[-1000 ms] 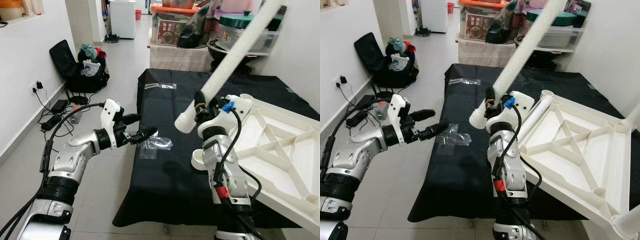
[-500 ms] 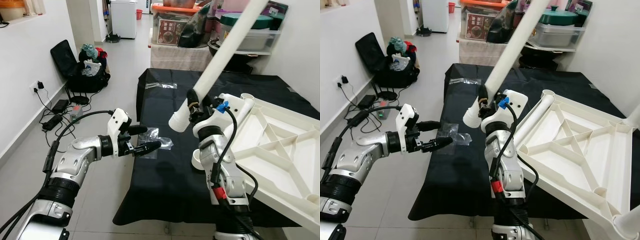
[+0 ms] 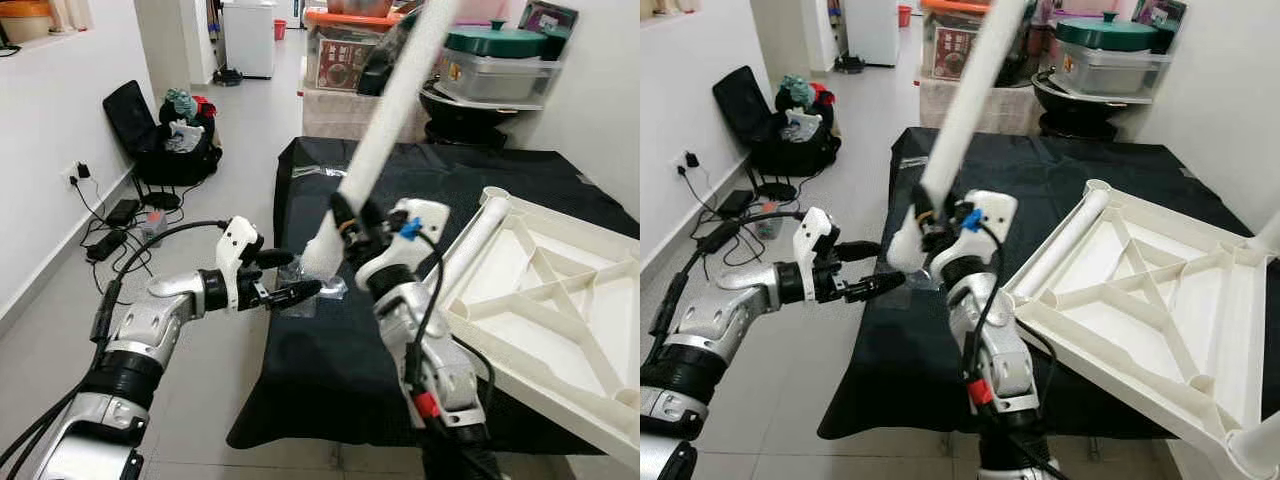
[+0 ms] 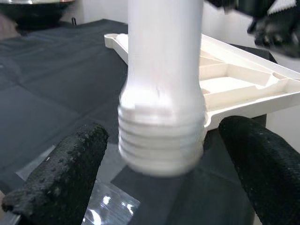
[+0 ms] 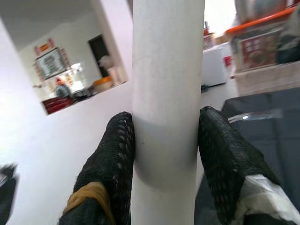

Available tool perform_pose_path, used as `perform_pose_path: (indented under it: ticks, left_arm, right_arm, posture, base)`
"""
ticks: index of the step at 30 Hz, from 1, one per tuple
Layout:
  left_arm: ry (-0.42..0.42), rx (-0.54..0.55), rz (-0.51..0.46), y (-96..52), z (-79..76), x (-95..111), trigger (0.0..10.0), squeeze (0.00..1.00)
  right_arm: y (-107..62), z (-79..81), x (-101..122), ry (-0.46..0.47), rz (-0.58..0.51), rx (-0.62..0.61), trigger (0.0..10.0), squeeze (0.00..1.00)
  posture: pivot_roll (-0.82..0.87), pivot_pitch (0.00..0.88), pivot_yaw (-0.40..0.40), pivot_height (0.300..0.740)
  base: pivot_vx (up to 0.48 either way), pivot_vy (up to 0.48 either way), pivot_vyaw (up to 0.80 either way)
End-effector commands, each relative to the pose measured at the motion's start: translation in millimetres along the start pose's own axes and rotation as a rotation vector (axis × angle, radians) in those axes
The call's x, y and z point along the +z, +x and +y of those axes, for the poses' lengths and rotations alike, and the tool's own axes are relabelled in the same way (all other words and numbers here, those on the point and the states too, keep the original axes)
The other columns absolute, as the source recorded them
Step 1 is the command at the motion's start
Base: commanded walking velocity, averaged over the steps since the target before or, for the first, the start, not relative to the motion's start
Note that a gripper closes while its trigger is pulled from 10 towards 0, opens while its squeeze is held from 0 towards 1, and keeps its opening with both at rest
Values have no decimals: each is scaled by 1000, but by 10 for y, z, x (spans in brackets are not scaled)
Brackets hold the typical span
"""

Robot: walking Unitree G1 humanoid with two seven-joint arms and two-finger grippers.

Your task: Building children table

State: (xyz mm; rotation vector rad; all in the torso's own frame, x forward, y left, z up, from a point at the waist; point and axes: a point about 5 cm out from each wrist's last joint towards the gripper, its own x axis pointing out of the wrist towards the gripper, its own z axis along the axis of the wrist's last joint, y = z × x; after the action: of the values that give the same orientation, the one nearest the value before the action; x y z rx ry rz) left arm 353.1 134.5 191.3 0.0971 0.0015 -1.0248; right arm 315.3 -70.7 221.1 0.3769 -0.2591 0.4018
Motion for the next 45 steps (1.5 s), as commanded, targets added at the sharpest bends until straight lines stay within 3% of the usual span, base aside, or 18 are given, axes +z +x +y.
perform_pose_path:
  ticks: [1,18,25,26,44,45]
  left_arm:
    - [2,0,13,22,-7,-29,10000,0]
    - [-8,17,17,112,6,-89,10000,0]
    - [-4,17,16,133,0,-94,10000,0]
    - [-5,14,9,135,-3,-94,0,0]
    - [39,12,-15,129,1,-51,0,0]
    - [50,19,-3,129,4,-60,8314,0]
  right_arm:
    - [-8,49,12,36,-11,12,0,0]
    - [-54,268,45,81,-8,168,0,0]
    - [-60,287,50,82,-8,182,0,0]
    - [-60,288,51,82,-8,182,0,0]
    - [-82,274,-27,54,39,185,0,0]
    - [-82,273,-32,53,42,185,0,0]
  posture:
    - [47,0,-35,740]
    - [32,0,-30,740]
    - [31,0,-30,740]
    - [31,0,-29,740]
    - [36,0,-34,740]
    - [38,0,-37,740]
  base:
    - [0,0,0]
    - [0,0,0]
    - [0,0,0]
    - [0,0,0]
    - [0,0,0]
    - [0,0,0]
